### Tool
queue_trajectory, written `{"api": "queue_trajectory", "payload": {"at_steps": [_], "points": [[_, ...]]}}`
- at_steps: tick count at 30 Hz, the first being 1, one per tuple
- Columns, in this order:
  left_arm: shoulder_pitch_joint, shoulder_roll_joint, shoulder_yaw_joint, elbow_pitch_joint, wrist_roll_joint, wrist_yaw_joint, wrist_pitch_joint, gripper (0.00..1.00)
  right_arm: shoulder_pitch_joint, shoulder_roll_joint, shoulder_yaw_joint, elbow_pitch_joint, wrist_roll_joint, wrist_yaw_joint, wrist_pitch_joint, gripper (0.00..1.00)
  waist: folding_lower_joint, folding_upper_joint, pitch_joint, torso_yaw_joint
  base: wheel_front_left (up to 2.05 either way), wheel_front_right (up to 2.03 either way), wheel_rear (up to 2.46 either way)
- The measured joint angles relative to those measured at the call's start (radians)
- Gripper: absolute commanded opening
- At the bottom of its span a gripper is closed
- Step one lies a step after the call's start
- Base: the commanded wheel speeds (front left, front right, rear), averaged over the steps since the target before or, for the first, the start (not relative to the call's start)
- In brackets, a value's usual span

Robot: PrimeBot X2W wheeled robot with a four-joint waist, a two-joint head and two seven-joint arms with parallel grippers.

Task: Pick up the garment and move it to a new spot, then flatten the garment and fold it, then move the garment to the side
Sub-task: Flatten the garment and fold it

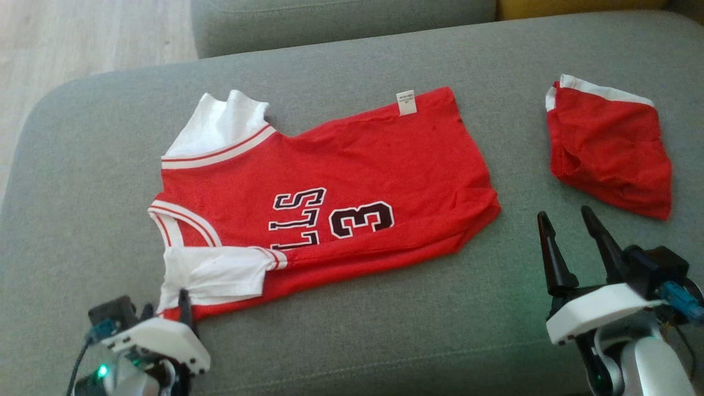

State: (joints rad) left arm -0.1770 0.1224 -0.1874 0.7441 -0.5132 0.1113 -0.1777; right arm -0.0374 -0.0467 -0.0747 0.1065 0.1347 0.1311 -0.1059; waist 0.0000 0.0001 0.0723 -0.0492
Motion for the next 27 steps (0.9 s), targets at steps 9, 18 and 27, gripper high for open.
{"api": "queue_trajectory", "payload": {"at_steps": [9, 18, 27], "points": [[-0.081, -0.002, -0.002, 0.113, 0.0, -0.007, -0.003, 0.58, 0.0, 0.0, 0.006, 0.001, 0.009, 0.0, -0.002, 1.0, 0.0, 0.0, 0.008, -0.013, 0.0, 0.0, 0.0], [-0.103, -0.011, -0.027, 0.123, -0.011, -0.09, -0.024, 0.0, -0.028, 0.0, 0.011, 0.109, 0.144, 0.0, 0.047, 1.0, 0.0001, 0.0, 0.006, 0.012, 0.0, 0.0, 0.0], [-0.079, -0.013, -0.064, 0.011, 0.028, -0.085, -0.062, 0.0, -0.208, -0.001, -0.006, 0.532, 0.452, 0.0, 0.106, 1.0, 0.0001, 0.0, 0.01, 0.075, 0.0, 0.0, 0.0]]}}
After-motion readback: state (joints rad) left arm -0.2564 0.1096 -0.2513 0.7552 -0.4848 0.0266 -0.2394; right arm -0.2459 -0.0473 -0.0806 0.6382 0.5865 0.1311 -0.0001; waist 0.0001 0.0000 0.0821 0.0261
